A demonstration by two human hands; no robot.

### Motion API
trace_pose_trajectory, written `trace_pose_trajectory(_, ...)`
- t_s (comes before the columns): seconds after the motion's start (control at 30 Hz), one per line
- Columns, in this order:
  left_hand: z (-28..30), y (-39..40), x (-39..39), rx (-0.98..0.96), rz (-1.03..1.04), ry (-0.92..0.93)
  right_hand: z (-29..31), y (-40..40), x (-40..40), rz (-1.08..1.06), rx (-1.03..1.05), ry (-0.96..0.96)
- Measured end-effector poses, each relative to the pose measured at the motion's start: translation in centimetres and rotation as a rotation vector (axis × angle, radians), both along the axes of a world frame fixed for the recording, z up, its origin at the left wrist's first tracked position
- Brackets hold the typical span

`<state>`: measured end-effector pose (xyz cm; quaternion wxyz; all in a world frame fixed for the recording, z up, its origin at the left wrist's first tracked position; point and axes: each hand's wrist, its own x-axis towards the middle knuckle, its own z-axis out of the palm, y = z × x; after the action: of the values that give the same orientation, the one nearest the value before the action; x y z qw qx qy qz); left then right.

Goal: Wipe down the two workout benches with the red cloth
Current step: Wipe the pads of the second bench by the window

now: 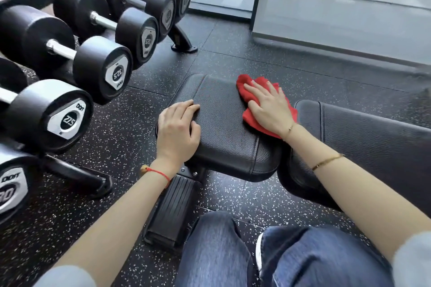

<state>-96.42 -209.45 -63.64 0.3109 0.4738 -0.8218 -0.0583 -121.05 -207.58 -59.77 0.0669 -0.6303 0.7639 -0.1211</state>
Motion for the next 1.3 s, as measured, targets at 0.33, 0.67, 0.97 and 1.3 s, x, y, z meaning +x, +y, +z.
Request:
trace_pose_trajectory(0.33,0.0,0.0,0.0,0.005,0.005,-0.021,-0.1,8.2,4.3,0.442,-0.006,0.065)
trace_pose_trajectory(0.67,0.2,0.2,-0.1,0.013,0.016,-0.026,0.0,1.1,0.9,-0.007,0.025,-0.005)
trace_pose_trajectory(0.97,0.2,0.2,0.0,0.022,0.016,-0.029,0.1,7.9,4.6,0.494,0.006,0.103)
trace_pose_trajectory(1.3,0.4,1.5,0.8,0.053,0.022,0.027,0.2,-0.7,1.5,0.124,0.066,-0.003)
